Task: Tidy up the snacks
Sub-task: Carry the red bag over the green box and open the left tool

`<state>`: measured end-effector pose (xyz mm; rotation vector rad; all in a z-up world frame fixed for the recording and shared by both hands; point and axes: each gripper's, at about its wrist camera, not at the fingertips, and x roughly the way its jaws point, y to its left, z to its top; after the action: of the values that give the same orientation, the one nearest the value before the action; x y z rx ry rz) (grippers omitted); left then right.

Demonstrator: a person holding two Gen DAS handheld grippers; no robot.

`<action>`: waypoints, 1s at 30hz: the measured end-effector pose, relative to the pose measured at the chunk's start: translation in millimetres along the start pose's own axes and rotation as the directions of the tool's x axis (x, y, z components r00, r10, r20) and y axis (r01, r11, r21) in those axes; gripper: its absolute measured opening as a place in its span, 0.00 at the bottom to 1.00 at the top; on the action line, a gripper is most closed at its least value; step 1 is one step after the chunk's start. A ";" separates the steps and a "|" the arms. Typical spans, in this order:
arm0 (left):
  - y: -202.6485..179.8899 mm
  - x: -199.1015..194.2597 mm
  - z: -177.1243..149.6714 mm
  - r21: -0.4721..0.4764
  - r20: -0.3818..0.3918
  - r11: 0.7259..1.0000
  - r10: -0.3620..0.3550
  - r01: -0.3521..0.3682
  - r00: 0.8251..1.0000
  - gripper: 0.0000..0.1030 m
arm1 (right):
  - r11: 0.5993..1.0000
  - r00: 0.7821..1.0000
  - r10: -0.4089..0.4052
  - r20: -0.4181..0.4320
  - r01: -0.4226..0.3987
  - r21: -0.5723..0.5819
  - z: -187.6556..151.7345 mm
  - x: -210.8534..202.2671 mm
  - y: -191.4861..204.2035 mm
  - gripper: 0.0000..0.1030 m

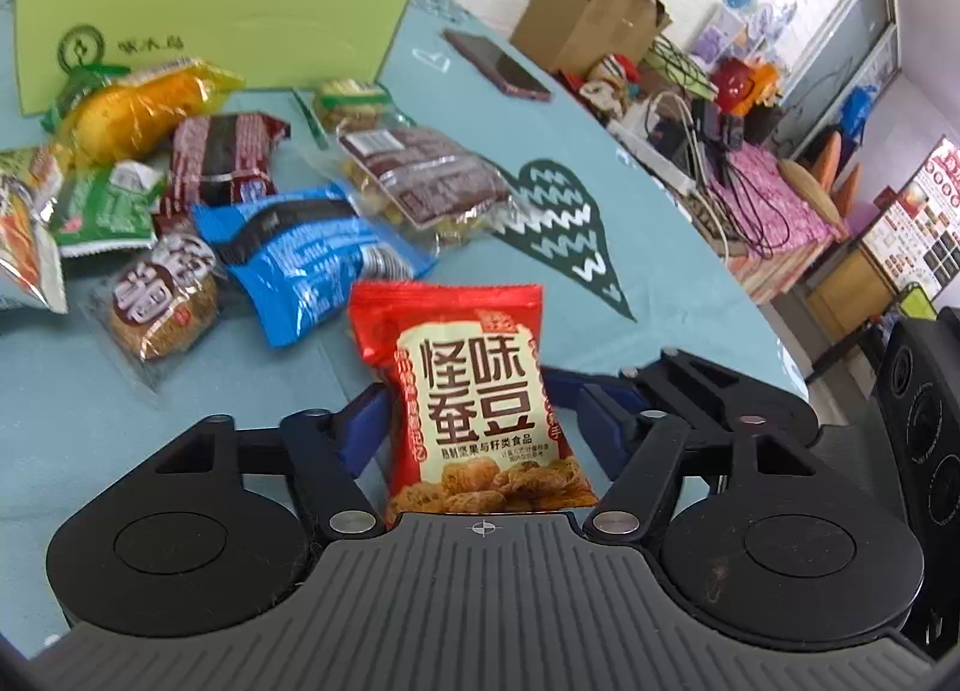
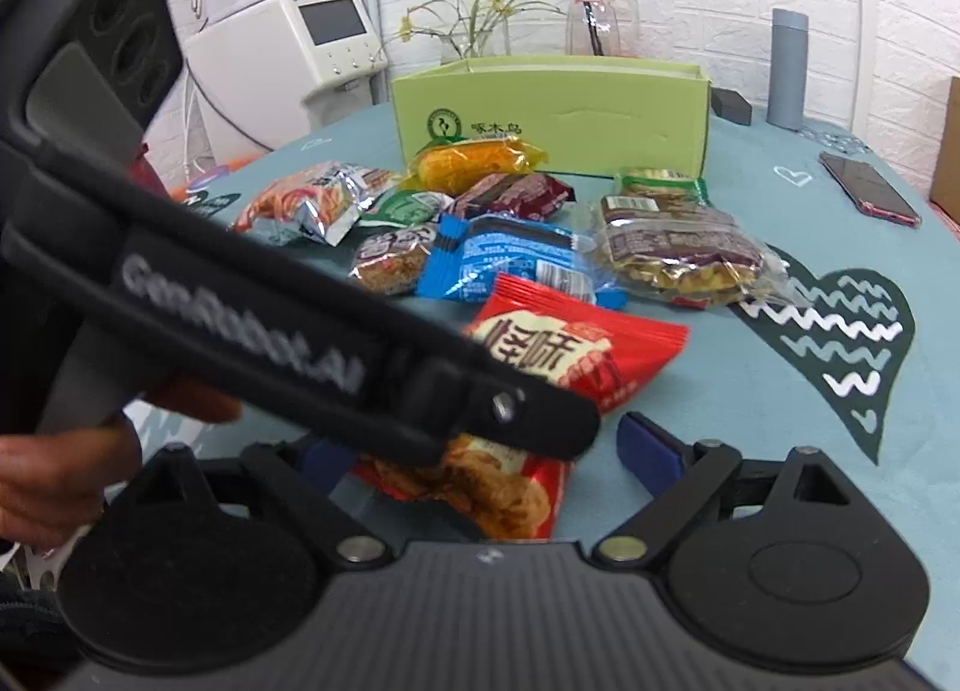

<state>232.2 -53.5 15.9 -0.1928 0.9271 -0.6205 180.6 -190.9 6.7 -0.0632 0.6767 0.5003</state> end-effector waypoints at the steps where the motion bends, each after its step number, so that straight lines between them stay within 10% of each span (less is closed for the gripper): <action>1: 0.5 0.9 -1.6 0.004 0.008 1.000 0.003 -0.003 1.000 0.45 | 1.000 1.000 -0.003 0.000 0.003 -0.011 0.1 0.9 1.8 0.88; 13: 7.4 -29.5 21.6 -0.020 0.082 1.000 0.015 -0.013 0.997 0.36 | 0.999 0.995 0.020 0.095 -0.017 -0.033 39.6 -14.6 12.6 0.75; 23: 41.3 -37.5 165.2 0.020 0.259 0.991 0.120 -0.129 0.958 0.35 | 0.987 0.979 0.035 0.202 -0.003 -0.158 174.9 58.4 -23.4 0.76; 30: 95.2 4.1 257.8 0.002 0.249 0.976 0.212 -0.220 0.945 0.28 | 0.991 0.993 0.064 0.097 -0.052 -0.121 256.9 163.0 -71.4 0.76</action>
<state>478.6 -5.6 127.9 -0.1353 0.6852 -0.3958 472.4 -129.5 100.2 -0.1292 0.5510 0.5959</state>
